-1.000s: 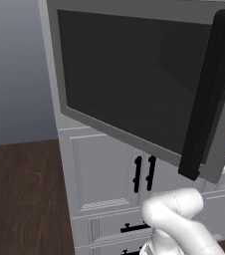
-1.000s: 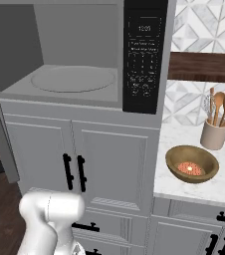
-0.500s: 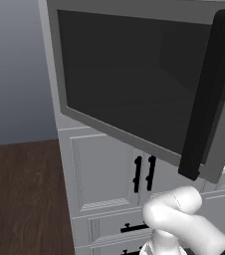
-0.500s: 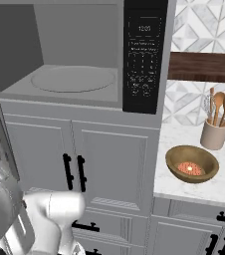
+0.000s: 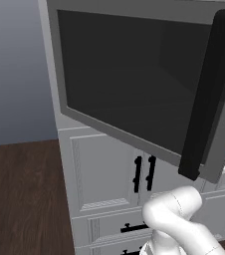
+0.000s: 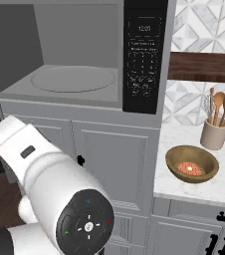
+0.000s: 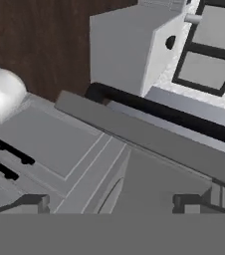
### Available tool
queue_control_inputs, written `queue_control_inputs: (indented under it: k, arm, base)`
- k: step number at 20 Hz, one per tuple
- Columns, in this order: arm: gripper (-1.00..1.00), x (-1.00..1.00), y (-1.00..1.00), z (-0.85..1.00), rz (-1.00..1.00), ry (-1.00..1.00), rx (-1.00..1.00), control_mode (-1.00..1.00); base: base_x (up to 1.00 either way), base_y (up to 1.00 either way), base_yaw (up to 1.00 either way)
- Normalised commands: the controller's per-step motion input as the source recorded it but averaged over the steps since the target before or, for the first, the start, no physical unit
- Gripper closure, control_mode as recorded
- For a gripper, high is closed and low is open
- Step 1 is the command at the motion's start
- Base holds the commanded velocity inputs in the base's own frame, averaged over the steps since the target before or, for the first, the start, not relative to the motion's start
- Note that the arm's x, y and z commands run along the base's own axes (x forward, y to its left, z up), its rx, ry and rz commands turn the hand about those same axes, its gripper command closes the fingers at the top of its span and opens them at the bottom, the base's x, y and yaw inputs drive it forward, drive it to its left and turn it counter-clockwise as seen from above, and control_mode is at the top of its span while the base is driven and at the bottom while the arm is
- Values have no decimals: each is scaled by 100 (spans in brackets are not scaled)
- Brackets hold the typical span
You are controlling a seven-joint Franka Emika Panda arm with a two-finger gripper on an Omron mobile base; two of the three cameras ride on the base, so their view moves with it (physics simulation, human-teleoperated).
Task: Open the microwave, place the bowl with waffle inside the microwave, then close the microwave door and turn it on.
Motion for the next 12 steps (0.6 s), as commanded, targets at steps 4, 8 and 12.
queue_control_inputs:
  k: [4,8,12]
  arm:
    - [-100,56,4,-7,29,-40,13,-100]
    - [-100,61,13,0,31,-1,9,-100]
    - [-100,40,57,-8,28,1,0,-100]
  base:
    - [0,0,0]
    - [0,0,0]
    - [0,0,0]
